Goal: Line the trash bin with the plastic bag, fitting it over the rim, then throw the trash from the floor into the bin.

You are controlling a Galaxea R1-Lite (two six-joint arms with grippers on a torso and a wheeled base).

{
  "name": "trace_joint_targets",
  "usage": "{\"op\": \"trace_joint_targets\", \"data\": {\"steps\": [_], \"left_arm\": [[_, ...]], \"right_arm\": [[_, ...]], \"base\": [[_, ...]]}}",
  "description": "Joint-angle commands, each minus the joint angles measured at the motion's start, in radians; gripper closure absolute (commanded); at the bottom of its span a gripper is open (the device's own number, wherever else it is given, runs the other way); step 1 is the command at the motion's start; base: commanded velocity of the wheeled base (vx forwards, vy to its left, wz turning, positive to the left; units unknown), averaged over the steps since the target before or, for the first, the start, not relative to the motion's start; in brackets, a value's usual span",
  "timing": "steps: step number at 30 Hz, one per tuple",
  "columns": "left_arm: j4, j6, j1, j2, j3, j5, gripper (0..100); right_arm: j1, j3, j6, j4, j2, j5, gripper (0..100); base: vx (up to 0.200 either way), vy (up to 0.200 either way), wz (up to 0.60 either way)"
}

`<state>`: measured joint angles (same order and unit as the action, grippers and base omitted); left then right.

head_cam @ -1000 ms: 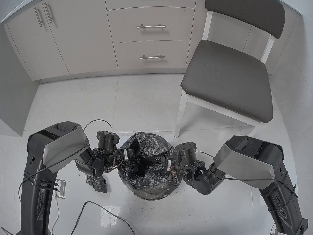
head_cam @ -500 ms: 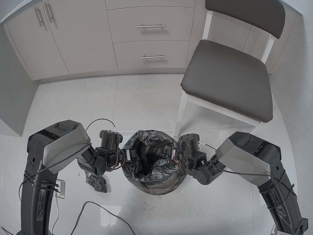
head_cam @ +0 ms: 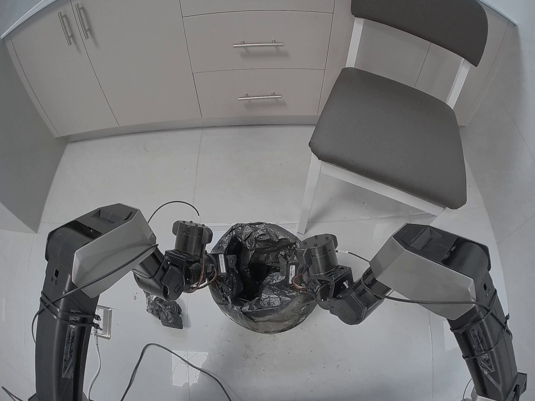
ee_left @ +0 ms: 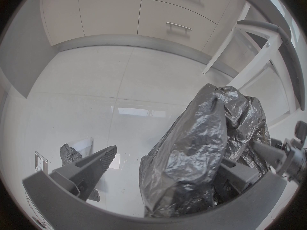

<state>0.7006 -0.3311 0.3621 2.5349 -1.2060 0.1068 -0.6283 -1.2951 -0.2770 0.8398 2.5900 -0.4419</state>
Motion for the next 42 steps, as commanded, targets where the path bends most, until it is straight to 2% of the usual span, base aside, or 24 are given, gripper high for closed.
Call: {"op": "trace_joint_targets", "data": {"steps": [1,7,14,19,23,35,42], "left_arm": [[0.002,-0.002,0.003,-0.010,0.003,0.001,0],[0.002,-0.006,0.003,-0.008,0.003,0.001,0],[0.002,-0.006,0.003,-0.007,0.003,0.002,0],[0.005,-0.006,0.003,-0.004,0.002,0.002,0],[0.008,-0.008,0.001,0.001,-0.001,0.002,0],[0.013,-0.009,-0.003,0.005,-0.001,0.001,0],[0.016,-0.009,-0.002,0.005,-0.001,0.002,0]], "right_arm": [[-0.088,0.145,-0.014,0.013,-0.131,0.022,0],[-0.189,0.223,-0.062,0.028,-0.188,0.046,0],[-0.229,0.212,-0.064,0.028,-0.182,0.045,0],[-0.246,0.218,-0.074,0.019,-0.180,0.048,0],[-0.260,0.218,-0.087,0.028,-0.129,0.104,0],[-0.263,0.178,-0.090,0.018,-0.067,0.186,0],[-0.271,0.186,-0.091,0.015,-0.042,0.192,0]], "base": [[0.000,0.000,0.00],[0.000,0.000,0.00],[0.000,0.000,0.00],[0.000,0.000,0.00],[0.000,0.000,0.00],[0.000,0.000,0.00],[0.000,0.000,0.00]]}}
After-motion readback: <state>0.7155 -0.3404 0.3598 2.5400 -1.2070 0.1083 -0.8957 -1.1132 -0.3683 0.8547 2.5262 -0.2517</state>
